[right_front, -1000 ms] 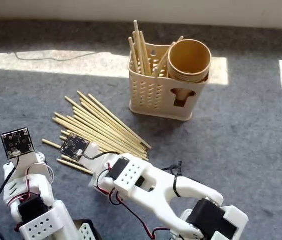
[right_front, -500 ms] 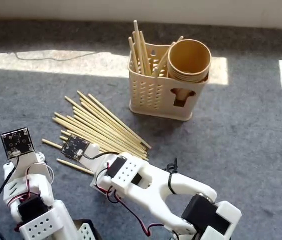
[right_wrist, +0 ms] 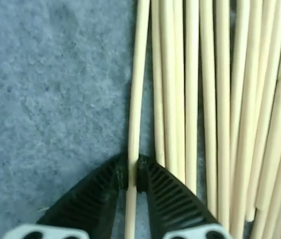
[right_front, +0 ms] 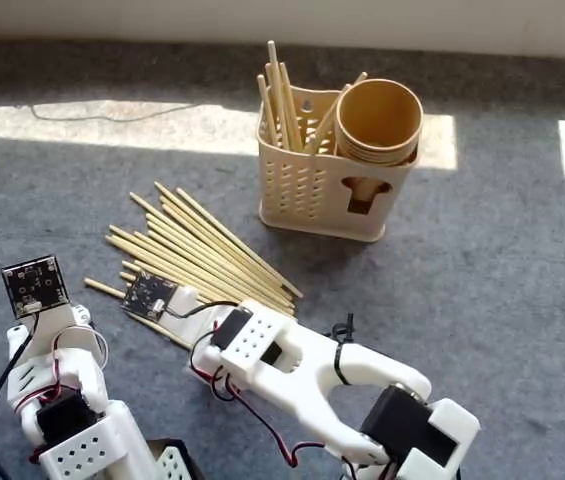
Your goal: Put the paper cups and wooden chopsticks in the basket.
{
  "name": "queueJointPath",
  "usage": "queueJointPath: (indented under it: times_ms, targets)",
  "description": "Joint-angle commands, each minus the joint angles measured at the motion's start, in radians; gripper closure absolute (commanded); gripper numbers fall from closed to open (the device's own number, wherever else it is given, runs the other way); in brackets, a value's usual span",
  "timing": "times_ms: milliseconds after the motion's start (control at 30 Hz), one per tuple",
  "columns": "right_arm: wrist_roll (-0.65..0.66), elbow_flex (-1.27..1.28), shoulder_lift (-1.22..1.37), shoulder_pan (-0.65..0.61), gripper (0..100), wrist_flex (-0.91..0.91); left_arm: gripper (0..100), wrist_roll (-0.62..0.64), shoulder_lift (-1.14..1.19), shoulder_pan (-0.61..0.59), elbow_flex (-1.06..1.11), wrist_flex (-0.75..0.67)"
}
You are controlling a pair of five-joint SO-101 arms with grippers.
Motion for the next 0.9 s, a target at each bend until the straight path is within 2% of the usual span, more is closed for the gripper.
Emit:
queueJointPath:
  times_ms: [0, 133, 367, 633, 767, 867]
  targets:
    - [0.018, -0.041, -0.045, 0.035, 99.3, 0.131, 93, -0.003, -0.008, -0.007, 0.002, -0.020]
    - [0.018, -0.074, -0.162, 0.090, 99.3, 0.216, 93, -0.003, -0.008, -0.007, 0.002, -0.020]
    - [0.011, -0.036, -0.386, 0.183, 99.3, 0.217, 93, -0.003, -0.008, -0.007, 0.002, -0.021]
    - [-0.206, -0.027, -0.639, 0.259, 99.3, 0.217, 93, -0.003, -0.008, -0.007, 0.002, -0.021]
    - [-0.249, -0.035, -0.771, 0.317, 99.3, 0.208, 93, -0.003, -0.008, -0.007, 0.002, -0.021]
    - [-0.288, -0.028, -0.868, 0.386, 99.3, 0.116, 93, -0.003, -0.008, -0.007, 0.002, -0.021]
